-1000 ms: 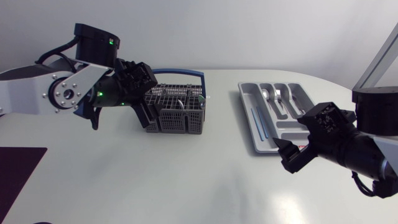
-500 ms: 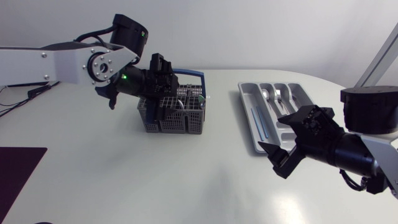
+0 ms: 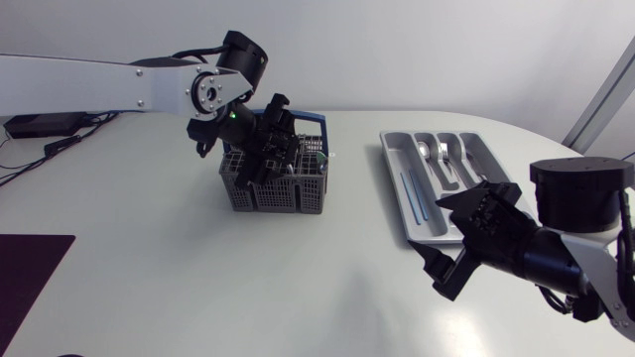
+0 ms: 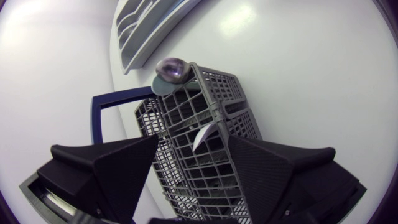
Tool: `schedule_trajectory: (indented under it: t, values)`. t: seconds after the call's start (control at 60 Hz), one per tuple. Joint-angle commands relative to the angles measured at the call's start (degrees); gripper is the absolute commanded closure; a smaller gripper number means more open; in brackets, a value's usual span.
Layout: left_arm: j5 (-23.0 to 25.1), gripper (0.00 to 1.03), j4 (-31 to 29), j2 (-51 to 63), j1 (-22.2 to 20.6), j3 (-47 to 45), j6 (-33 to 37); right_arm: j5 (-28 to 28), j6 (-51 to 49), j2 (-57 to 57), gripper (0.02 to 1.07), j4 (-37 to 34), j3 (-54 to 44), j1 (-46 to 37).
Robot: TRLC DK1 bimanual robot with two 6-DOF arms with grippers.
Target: Unload the cutlery basket into the drawer organizer.
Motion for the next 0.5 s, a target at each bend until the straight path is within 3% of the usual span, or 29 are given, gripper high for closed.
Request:
schedule_trajectory:
  t: [0.0, 0.083, 0.183, 0.483]
  values:
    - [-0.4, 0.42, -1.8, 2.5, -0.5, 4.2, 4.2, 0.0, -2.3, 0.4, 0.07, 1.6, -1.3, 0.6]
    - [-0.6, 0.52, -3.1, 3.0, -0.5, 5.5, 5.8, 0.0, -2.7, 0.6, 0.07, 1.7, -0.9, 0.7]
    - [-0.5, 0.81, -7.2, 3.7, -0.2, 8.0, 8.0, 0.0, -3.1, 1.0, 0.07, 2.1, -0.7, 1.0]
    - [-0.4, 0.87, -9.3, 4.3, 0.5, 8.1, 9.3, 0.0, -3.4, 4.5, 0.07, 4.6, 0.1, 1.5]
